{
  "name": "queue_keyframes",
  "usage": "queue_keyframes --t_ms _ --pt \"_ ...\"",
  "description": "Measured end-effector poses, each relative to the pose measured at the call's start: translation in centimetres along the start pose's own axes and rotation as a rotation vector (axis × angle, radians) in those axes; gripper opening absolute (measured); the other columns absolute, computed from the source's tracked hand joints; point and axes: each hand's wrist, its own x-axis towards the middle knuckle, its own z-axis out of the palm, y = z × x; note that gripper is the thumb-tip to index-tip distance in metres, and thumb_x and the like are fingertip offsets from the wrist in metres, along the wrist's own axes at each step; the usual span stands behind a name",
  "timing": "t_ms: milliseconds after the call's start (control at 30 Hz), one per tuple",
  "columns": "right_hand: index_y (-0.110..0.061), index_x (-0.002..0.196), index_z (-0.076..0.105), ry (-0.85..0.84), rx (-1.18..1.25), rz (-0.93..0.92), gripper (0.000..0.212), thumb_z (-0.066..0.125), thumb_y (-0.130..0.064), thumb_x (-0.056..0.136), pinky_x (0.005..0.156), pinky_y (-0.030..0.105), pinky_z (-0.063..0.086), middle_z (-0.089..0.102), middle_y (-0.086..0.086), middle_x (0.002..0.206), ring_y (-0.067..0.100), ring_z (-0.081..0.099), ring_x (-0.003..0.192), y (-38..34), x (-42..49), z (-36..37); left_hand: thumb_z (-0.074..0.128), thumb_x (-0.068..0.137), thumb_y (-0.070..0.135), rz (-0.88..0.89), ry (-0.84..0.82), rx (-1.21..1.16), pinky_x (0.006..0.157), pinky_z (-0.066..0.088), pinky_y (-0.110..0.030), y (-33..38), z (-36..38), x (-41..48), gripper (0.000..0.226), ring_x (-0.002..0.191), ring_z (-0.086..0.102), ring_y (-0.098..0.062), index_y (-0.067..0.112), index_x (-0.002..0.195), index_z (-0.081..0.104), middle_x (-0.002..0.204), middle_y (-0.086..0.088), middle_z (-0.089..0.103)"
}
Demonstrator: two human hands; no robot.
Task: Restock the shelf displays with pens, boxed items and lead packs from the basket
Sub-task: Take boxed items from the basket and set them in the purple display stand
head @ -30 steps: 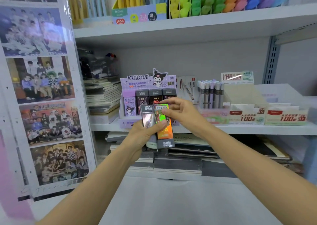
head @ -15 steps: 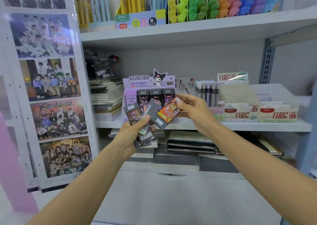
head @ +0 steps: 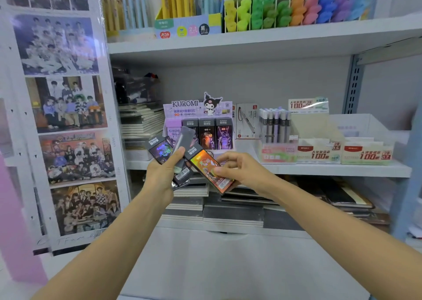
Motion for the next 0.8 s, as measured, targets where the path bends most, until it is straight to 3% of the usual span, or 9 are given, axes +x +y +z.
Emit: queue_keyframes --t_ms 133,233,300,400,533,667,800 --pt "-0.019 0.125 0.056 -0.037 -0.055 -0.039 0.032 0.063 -0.021 0.093 0.082 0.042 0.056 0.072 0.007 0.088 0.018 0.069 0.084 -0.4 1.1 1.2 0.075 0.083 0.019 0.027 -0.017 0.033 0.057 0.059 -0.030 0.6 -0.4 0.7 0.024 0.066 0.073 -0.017 0.011 0.105 0.068 0.078 -0.002 0.076" --pt "-0.013 0.124 0.052 -0.178 0.019 -0.001 0.028 0.057 -0.017 0.097 0.071 0.032 0.057 0.072 0.009 0.093 0.017 0.069 0.083 -1.0 2.3 1.9 0.074 0.082 0.020 0.078 -0.090 0.092 0.051 0.055 -0.025 1.2 -0.9 1.4 0.025 0.067 0.073 -0.015 0.011 0.105 0.067 0.080 -0.002 0.077" --pt "-0.011 0.123 0.050 -0.192 -0.027 -0.022 0.027 0.057 -0.016 0.097 0.074 0.029 0.055 0.072 0.008 0.098 0.016 0.071 0.087 -1.6 3.5 1.7 0.074 0.081 0.023 0.095 -0.093 0.082 0.051 0.056 -0.027 1.8 -1.4 2.1 0.024 0.063 0.072 -0.016 0.011 0.102 0.068 0.077 -0.002 0.076" --pt "-0.016 0.122 0.051 0.013 -0.084 -0.139 0.028 0.060 -0.015 0.095 0.087 0.033 0.054 0.072 0.004 0.107 0.016 0.069 0.101 -2.9 6.2 0.6 0.071 0.085 0.020 0.124 -0.060 0.048 0.047 0.054 -0.027 2.6 -2.5 3.8 0.021 0.057 0.069 -0.013 0.010 0.104 0.068 0.074 -0.001 0.075" --pt "-0.018 0.115 0.051 0.386 0.033 -0.297 0.027 0.061 -0.007 0.093 0.065 0.020 0.054 0.069 0.007 0.106 0.013 0.068 0.087 -4.4 9.7 -0.8 0.068 0.087 0.017 0.115 -0.058 -0.014 0.049 0.056 -0.027 2.5 -4.0 5.6 0.019 0.057 0.068 -0.011 0.008 0.104 0.067 0.080 -0.002 0.076" --pt "-0.013 0.115 0.051 0.414 -0.147 -0.253 0.028 0.064 -0.006 0.091 0.059 0.028 0.058 0.067 0.014 0.109 0.020 0.070 0.082 -2.8 11.8 -0.3 0.072 0.081 0.021 0.041 -0.021 0.003 0.048 0.056 -0.029 1.3 -5.0 6.1 0.037 0.054 0.067 -0.011 0.005 0.114 0.065 0.080 -0.002 0.076" --pt "-0.016 0.111 0.051 0.398 -0.345 -0.251 0.023 0.064 -0.010 0.092 0.049 0.019 0.050 0.069 0.006 0.101 0.003 0.065 0.053 -0.8 12.9 1.0 0.073 0.076 0.020 0.004 -0.046 -0.030 0.047 0.054 -0.026 0.8 -5.4 6.3 0.046 0.052 0.065 -0.012 0.000 0.117 0.065 0.086 -0.007 0.076"
